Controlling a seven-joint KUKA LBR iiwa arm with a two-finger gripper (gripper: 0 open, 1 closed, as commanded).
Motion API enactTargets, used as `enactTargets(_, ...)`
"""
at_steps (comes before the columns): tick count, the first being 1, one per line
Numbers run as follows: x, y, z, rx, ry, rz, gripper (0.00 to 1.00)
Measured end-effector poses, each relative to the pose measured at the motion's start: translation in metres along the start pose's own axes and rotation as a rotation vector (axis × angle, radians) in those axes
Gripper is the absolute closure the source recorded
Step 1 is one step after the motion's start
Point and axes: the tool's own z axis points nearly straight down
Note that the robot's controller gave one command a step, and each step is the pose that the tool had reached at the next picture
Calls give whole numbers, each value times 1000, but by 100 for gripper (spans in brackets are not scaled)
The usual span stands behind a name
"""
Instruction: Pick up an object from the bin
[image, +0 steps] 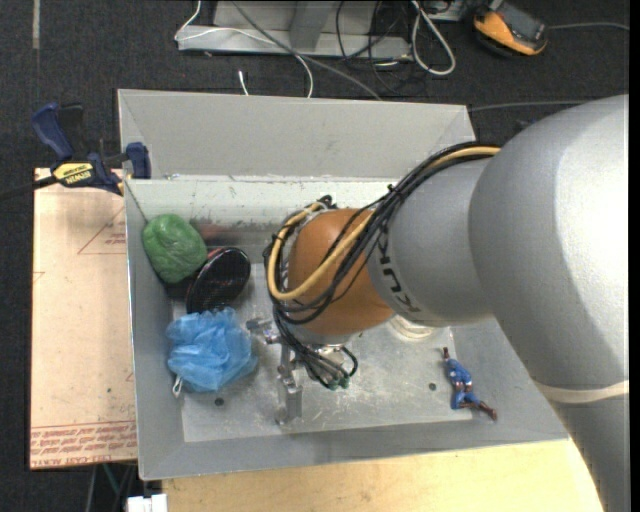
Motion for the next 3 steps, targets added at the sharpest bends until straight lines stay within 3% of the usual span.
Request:
enactTargets(1,-93,-14,-47,1,-19,38,0)
enactTargets(2,13,-9,-41,-1,16,-26,0)
enactTargets(3,-95,9,-16,1,-21,-51,0)
